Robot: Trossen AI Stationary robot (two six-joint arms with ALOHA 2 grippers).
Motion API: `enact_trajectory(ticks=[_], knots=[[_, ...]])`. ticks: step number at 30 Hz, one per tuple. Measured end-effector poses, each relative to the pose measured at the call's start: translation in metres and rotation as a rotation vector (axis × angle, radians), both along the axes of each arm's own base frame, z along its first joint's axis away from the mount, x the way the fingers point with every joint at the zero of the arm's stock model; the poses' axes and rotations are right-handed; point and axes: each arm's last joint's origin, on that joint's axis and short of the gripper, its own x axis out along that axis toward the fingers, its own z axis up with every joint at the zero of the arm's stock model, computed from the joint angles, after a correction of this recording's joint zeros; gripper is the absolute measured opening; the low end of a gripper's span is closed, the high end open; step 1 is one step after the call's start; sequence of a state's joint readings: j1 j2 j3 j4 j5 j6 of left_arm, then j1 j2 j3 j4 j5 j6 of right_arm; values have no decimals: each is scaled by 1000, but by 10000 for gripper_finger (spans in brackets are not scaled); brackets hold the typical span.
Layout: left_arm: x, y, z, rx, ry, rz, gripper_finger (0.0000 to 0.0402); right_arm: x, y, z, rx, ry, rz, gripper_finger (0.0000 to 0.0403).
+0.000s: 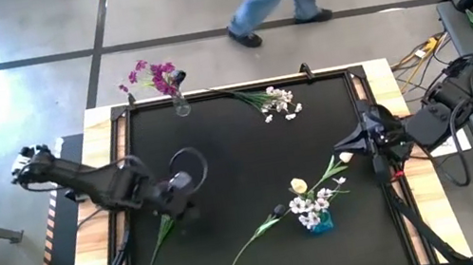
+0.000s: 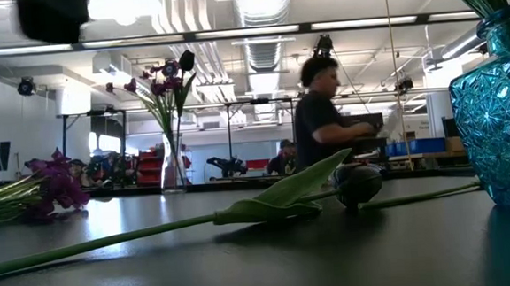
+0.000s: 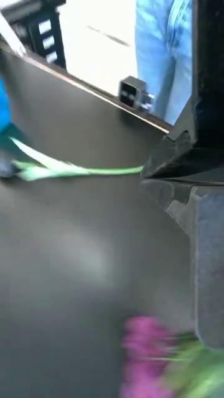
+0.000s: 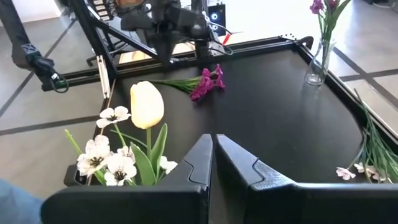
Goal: Sort flowers into vase by color
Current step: Put the violet flowers into the transparent vase
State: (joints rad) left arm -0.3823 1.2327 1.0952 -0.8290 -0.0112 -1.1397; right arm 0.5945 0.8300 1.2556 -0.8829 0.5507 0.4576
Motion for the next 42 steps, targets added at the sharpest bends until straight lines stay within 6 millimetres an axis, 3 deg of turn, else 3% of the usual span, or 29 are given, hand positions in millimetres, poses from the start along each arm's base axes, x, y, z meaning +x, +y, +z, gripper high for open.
enact_trajectory(ticks=[6,12,18,21,27,35,39,42], knots=[[-37,-15,-31,-87,179,134,10,-1,-1,0,-3,-2,2,13],[-42,-16,-53,-84,296,164,75,-1,-1,0,-3,1,1,13],[-52,-14,-74,-23,568,188,159,-1,-1,-1,-1,2,-1,13],[-54,-14,-89,-35,591,187,179,0,0,-2,-3,5,-1,13],[-62,-9,-121,-68,592,239,180,0,0,-2,-3,6,-2,13],[-65,-8,-141,-97,593,258,175,0,0,-2,-3,5,-4,13],[-68,-6,-149,-94,595,259,145,0,0,-2,-13,0,-16,13],[-68,-6,-155,-102,568,258,97,0,-1,-2,-18,-2,-21,13]])
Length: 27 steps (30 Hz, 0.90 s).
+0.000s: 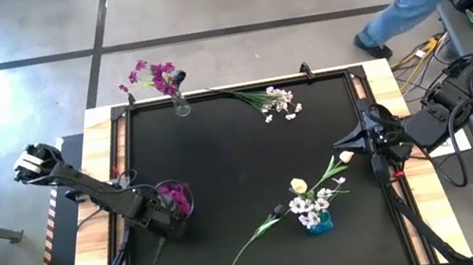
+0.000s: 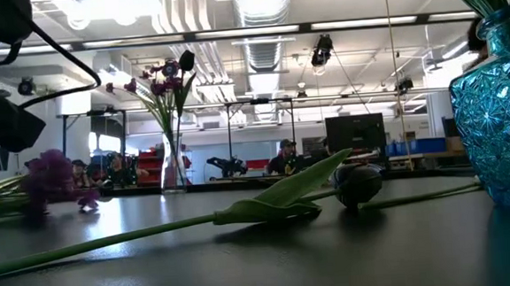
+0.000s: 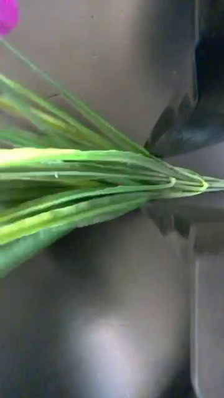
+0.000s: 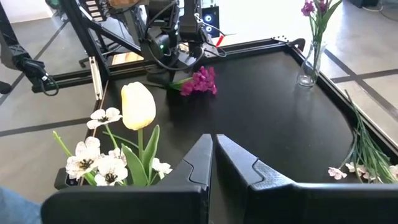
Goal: Sort flowers into vase by color
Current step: Put the violet flowers into the transparent vase
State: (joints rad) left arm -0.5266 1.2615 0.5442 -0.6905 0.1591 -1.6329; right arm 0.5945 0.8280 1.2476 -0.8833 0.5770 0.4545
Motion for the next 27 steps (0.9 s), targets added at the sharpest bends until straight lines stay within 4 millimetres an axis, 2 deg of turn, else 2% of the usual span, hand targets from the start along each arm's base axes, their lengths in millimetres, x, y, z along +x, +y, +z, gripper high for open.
enact_trajectory(ticks=[4,10,14,19,23,27], knots=[[8,-3,8,35,-90,-30,17,0,0,0,-1,0,0,13],[30,-7,57,175,-374,-60,6,1,-2,1,-1,-12,-22,13],[38,2,98,323,-569,-16,3,7,-6,6,-3,-60,-51,13],[43,35,156,531,-752,-38,2,19,-15,16,-17,-150,-44,13],[42,75,195,671,-847,-114,1,36,-25,21,-17,-199,-36,13],[36,120,227,731,-1055,-197,1,58,-42,23,-19,-198,-69,13]])
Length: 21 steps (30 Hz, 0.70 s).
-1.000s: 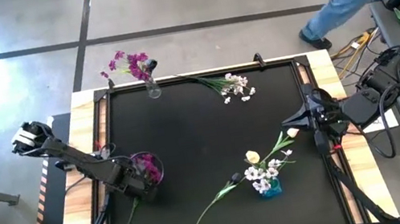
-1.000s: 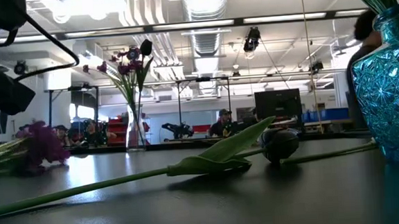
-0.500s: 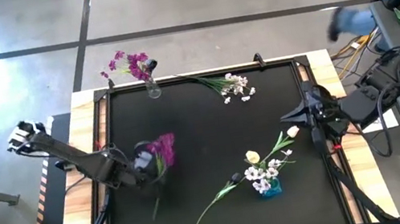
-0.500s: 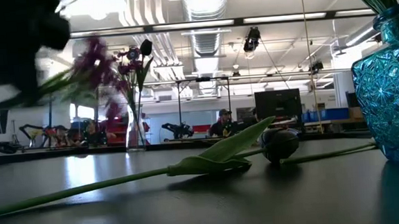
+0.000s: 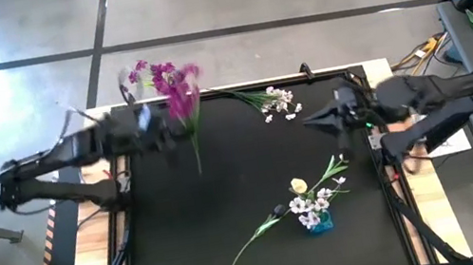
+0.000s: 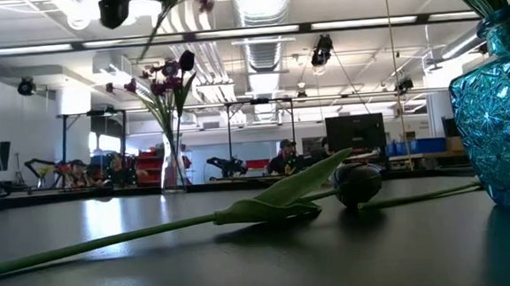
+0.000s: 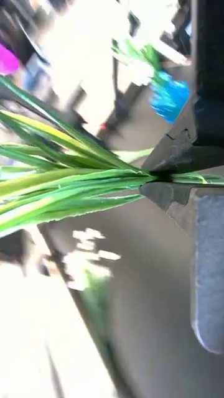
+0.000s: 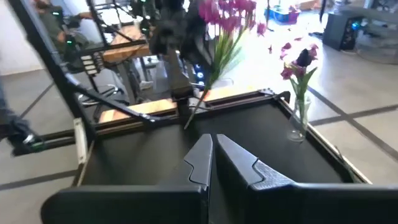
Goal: Sort flowers into vase by color
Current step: Put the violet flowers into the transparent vase
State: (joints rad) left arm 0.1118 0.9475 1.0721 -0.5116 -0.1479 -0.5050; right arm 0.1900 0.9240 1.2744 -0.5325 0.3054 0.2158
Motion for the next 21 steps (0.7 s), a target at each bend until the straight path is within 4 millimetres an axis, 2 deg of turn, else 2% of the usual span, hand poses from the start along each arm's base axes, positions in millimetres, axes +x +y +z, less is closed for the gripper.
enact_trajectory(ticks=[5,12,15,18,21], knots=[[-12,53,27,138,-119,-50,0,34,-26,5,0,-5,-19,13],[-15,124,75,454,-92,5,0,82,-54,15,-50,2,-50,13],[-19,158,95,535,-96,8,0,101,-61,18,-70,9,-63,13],[-28,195,105,555,-95,26,0,116,-66,21,-80,12,-55,13],[-40,231,106,558,-73,77,0,129,-68,22,-88,14,-49,13]])
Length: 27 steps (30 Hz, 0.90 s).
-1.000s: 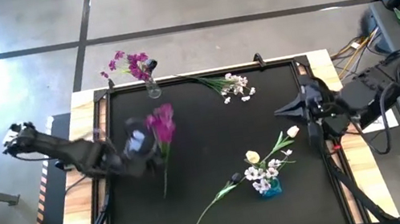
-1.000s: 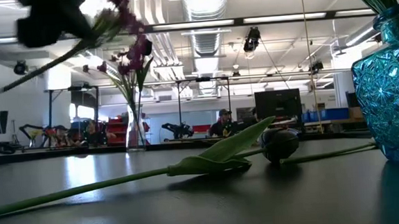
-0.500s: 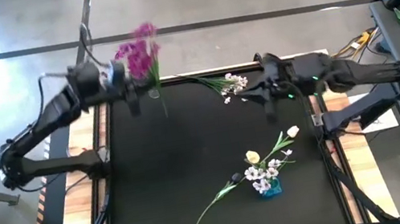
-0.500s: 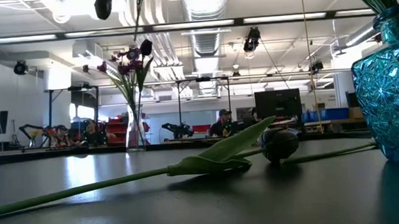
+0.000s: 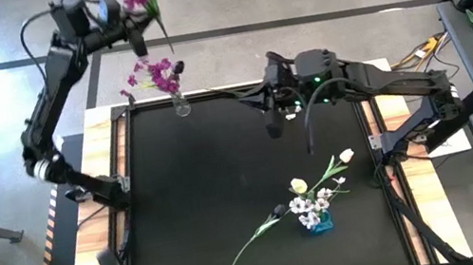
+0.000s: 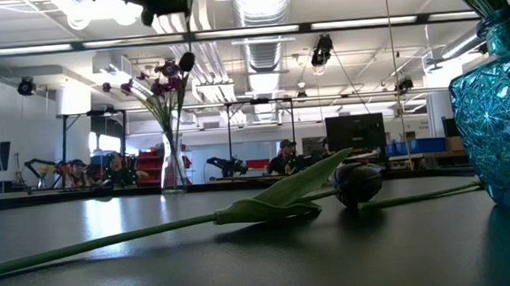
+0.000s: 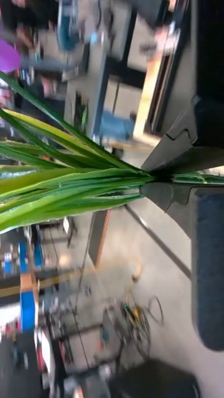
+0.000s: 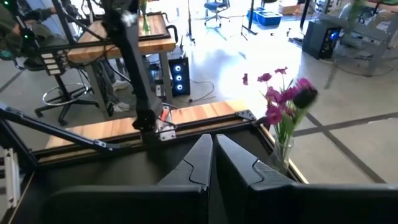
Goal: Sort flowers into vase by color
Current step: Put the violet flowers into the transparent vase
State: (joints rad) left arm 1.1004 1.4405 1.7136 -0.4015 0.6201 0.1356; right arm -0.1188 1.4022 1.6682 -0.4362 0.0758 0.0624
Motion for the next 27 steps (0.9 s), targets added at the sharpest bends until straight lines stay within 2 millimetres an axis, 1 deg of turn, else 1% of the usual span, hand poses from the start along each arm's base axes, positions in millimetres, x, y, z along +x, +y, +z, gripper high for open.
enact_trajectory(ticks=[2,5,7,9,13,18,24,27], knots=[[-8,20,-4,-9,9,44,0,7,-1,2,-4,-2,0,13],[-13,43,-11,-13,21,83,0,15,-2,5,-10,-11,0,13],[-13,53,-18,-29,25,75,0,19,-2,8,-12,-18,0,13],[-13,59,-26,-61,31,60,0,22,-3,10,-14,-24,-2,13],[-12,60,-43,-108,58,48,0,24,-6,13,-15,-29,-7,13],[-17,47,-67,-133,77,48,0,23,-8,14,-11,-34,-20,13],[-21,37,-99,-115,-15,77,0,23,-9,14,-16,-35,-27,13],[-22,34,-116,-155,-24,82,0,23,-10,14,-10,-36,-30,13]])
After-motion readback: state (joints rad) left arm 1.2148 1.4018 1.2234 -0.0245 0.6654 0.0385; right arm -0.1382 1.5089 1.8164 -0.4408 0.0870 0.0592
